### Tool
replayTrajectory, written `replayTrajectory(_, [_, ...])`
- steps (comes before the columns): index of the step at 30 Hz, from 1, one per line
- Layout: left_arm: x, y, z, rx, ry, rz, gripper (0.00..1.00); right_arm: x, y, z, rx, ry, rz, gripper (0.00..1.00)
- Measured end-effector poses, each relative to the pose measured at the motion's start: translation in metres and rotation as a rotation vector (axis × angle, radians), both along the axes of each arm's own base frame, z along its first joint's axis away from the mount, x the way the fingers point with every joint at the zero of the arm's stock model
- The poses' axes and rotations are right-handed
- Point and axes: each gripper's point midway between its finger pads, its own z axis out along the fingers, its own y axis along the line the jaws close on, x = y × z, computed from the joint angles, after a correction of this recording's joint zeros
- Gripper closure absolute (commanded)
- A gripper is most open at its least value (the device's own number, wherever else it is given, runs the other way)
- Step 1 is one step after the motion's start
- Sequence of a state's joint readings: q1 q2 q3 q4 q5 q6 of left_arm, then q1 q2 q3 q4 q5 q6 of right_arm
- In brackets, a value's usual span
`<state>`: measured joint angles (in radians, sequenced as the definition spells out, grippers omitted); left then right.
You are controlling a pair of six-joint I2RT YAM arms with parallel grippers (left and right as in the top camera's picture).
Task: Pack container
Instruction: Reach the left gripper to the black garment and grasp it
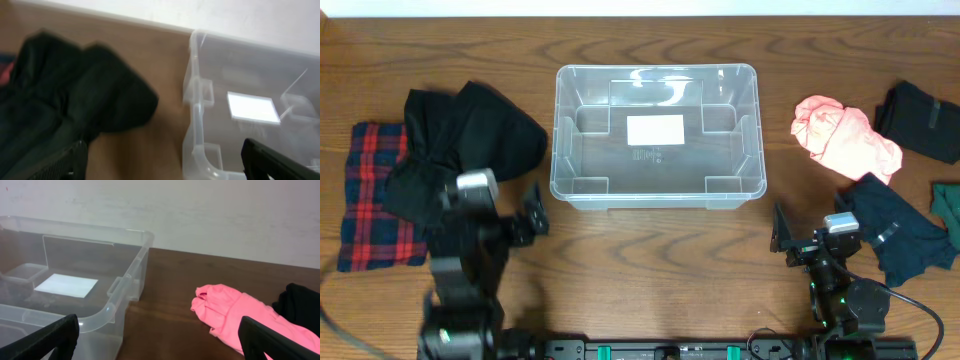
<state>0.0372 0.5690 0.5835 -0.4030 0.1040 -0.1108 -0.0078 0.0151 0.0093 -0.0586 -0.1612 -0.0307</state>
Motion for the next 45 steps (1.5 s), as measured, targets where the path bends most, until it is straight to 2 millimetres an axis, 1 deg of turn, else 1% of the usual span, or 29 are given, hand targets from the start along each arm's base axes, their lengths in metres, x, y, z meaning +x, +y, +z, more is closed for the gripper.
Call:
replayTrajectory(2, [0.012, 0.000, 0.007, -0.009, 0.122, 0.002, 0.02, 0.000, 0.000, 0.000, 0.000, -0.001, -0.001, 0.01])
replayTrajectory(6, [0.038, -0.002, 0.027, -0.027, 0.256, -0.009, 0.02, 0.000, 0.000, 0.000, -0.001, 0.000, -0.001, 0.01])
replayTrajectory(10, [0.066, -0.009, 0.050, -0.063, 0.305, -0.043, 0.02, 0.000, 0.000, 0.000, -0.002, -0.001, 0.000, 0.01])
replayTrajectory(13, [0.075, -0.013, 0.052, -0.087, 0.320, -0.067, 0.02, 0.000, 0.000, 0.000, -0.003, -0.001, -0.001, 0.01])
replayTrajectory(15, [0.075, -0.012, 0.046, -0.112, 0.350, -0.060, 0.02, 0.000, 0.000, 0.000, -0.002, 0.000, -0.001, 0.01])
replayTrajectory(17, [0.073, -0.001, 0.038, -0.156, 0.386, -0.011, 0.02, 0.000, 0.000, 0.000, -0.003, -0.001, -0.001, 0.01])
replayTrajectory(20, [0.065, 0.033, 0.027, -0.242, 0.436, 0.132, 0.02, 0.000, 0.000, 0.000, -0.003, -0.001, -0.001, 0.01])
replayTrajectory(23, [0.055, 0.070, 0.024, -0.330, 0.439, 0.260, 0.02, 0.000, 0.000, 0.000, -0.003, 0.000, -0.001, 0.01])
replayTrajectory(26, [0.044, 0.100, 0.021, -0.410, 0.426, 0.357, 0.02, 0.000, 0.000, 0.000, -0.003, 0.000, -0.001, 0.01])
replayTrajectory(27, [0.040, 0.107, 0.018, -0.429, 0.428, 0.381, 0.02, 0.000, 0.000, 0.000, -0.003, 0.000, -0.001, 0.01])
replayTrajectory(30, [0.025, 0.124, 0.002, -0.485, 0.455, 0.457, 0.02, 0.000, 0.000, 0.000, -0.003, -0.001, 0.000, 0.01])
replayTrajectory(33, [0.012, 0.132, -0.021, -0.540, 0.489, 0.511, 0.02, 0.000, 0.000, 0.000, -0.003, 0.000, -0.001, 0.01])
replayTrajectory(36, [0.000, 0.135, -0.051, -0.595, 0.527, 0.559, 0.02, 0.000, 0.000, 0.000, -0.003, 0.000, -0.001, 0.01])
replayTrajectory(39, [-0.012, 0.136, -0.087, -0.657, 0.548, 0.597, 0.02, 0.000, 0.000, 0.000, -0.003, 0.000, 0.000, 0.01])
replayTrajectory(42, [-0.019, 0.137, -0.114, -0.704, 0.536, 0.617, 0.02, 0.000, 0.000, 0.000, -0.003, 0.000, -0.001, 0.01])
replayTrajectory(45, [-0.024, 0.138, -0.134, -0.728, 0.510, 0.631, 0.02, 0.000, 0.000, 0.000, -0.003, 0.000, -0.001, 0.01])
